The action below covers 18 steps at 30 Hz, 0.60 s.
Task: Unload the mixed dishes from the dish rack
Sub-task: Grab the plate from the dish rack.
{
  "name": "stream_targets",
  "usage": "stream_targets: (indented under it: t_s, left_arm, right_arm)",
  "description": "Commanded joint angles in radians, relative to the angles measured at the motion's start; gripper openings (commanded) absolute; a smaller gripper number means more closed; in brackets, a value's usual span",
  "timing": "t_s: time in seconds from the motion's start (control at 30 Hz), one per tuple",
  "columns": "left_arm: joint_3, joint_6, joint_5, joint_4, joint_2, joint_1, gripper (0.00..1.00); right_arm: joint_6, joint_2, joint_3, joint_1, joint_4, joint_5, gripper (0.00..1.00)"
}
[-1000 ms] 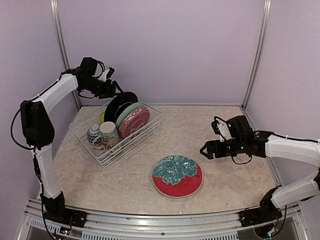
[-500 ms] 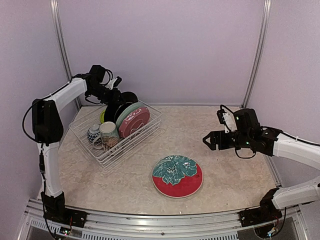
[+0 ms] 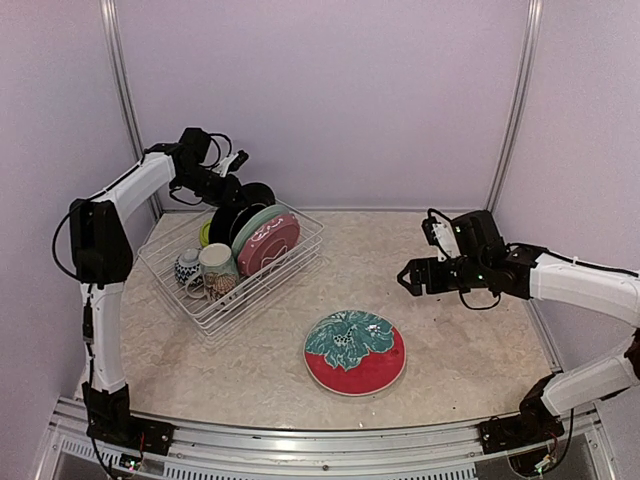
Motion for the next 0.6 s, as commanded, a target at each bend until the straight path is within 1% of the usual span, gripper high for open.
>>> stream_targets:
  t_s: [0.0, 0.13, 0.27, 0.4, 0.57]
  left_arm:
    - [0.078, -0.084, 0.077, -0.098, -0.024, 0.003, 0.08]
    - [0.111, -0.114, 0.062, -0.111, -0.036, 0.015, 0.03]
    - [0.155, -0.117, 0.048, -0.139, -0.046, 0.018, 0.0]
    - [0.185, -0.155, 0.044, -0.158, -0.067, 0.012, 0.0]
    - [0.241, -0.194, -0.031, -0.182, -0.092, -0.006, 0.0]
  right_arm:
    - [-0.01, 0.018, 0.032, 0.009, -0.015, 0.002, 0.88]
    - [-0.013, 0.025, 0.042, 0.01, -0.013, 0.002, 0.88]
    - [-0.005, 0.028, 0.035, 0.009, 0.007, -0.012, 0.88]
    - [0.0, 0.032, 0.038, 0.01, 0.015, -0.032, 0.88]
    - [0.01, 0.037, 0.035, 0.009, 0.025, -0.026, 0.88]
